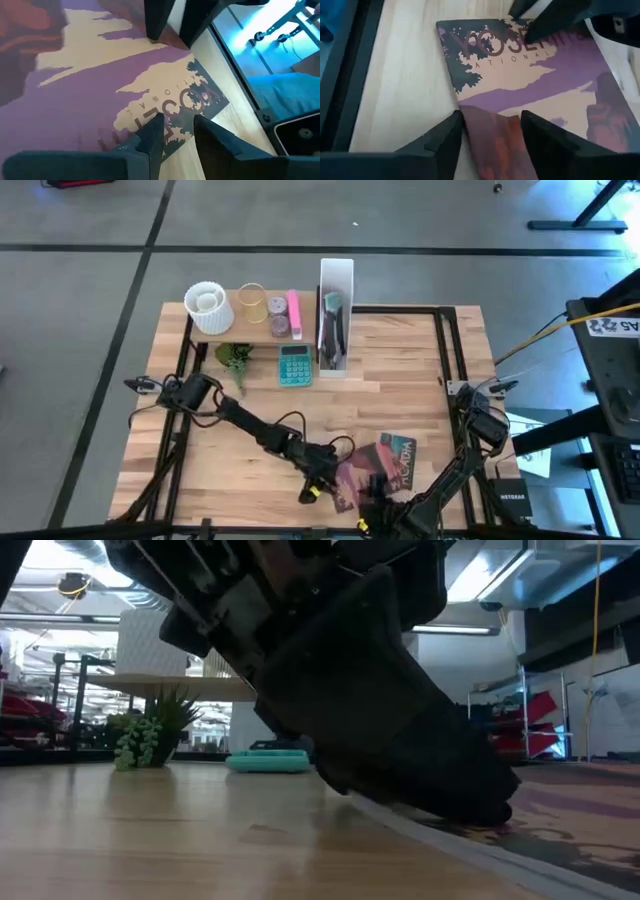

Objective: Stock shelves
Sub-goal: Put the purple book into the white bookshelf

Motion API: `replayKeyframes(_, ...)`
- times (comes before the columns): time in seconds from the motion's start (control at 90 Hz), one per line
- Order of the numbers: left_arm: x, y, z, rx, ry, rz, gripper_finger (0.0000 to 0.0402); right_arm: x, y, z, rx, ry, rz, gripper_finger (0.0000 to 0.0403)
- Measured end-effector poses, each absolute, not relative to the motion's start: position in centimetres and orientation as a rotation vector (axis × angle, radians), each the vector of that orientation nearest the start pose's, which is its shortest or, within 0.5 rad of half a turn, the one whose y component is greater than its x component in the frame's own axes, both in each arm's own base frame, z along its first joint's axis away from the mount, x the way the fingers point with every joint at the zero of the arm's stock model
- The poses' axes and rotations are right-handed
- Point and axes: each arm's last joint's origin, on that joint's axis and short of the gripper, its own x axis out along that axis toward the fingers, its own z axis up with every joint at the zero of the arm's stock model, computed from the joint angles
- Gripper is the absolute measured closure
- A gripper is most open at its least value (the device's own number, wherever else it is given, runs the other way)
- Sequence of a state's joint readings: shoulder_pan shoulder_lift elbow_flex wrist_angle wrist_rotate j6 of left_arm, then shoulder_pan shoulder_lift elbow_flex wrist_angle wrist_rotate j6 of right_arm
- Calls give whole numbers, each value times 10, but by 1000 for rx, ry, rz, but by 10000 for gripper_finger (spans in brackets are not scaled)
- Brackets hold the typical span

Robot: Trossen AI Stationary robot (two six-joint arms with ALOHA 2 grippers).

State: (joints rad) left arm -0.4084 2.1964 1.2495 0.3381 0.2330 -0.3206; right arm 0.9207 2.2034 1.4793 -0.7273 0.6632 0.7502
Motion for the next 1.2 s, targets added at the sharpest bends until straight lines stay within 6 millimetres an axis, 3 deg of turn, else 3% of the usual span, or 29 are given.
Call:
replayKeyframes(0.278,405,-185,104,-258,696,-562,311,263,314,108,-373,956,-192,379)
replayKeyframes(0.378,402,-185,120,-221,690,-576,311,267,313,107,-358,931,-208,396)
replayKeyframes(0.533,391,-188,165,-112,606,-512,311,270,316,110,-312,917,-211,381)
replayKeyframes(0.689,384,-177,176,16,631,-257,311,273,324,119,-339,926,-140,366)
replayKeyframes(0.933,387,-145,145,6,827,-6,311,277,331,127,-485,949,4,255)
replayKeyframes(1.078,392,-141,129,-8,855,-7,311,276,330,124,-650,971,87,188)
replayKeyframes(1.2,395,-143,122,-31,854,-48,311,275,330,111,-771,954,51,163)
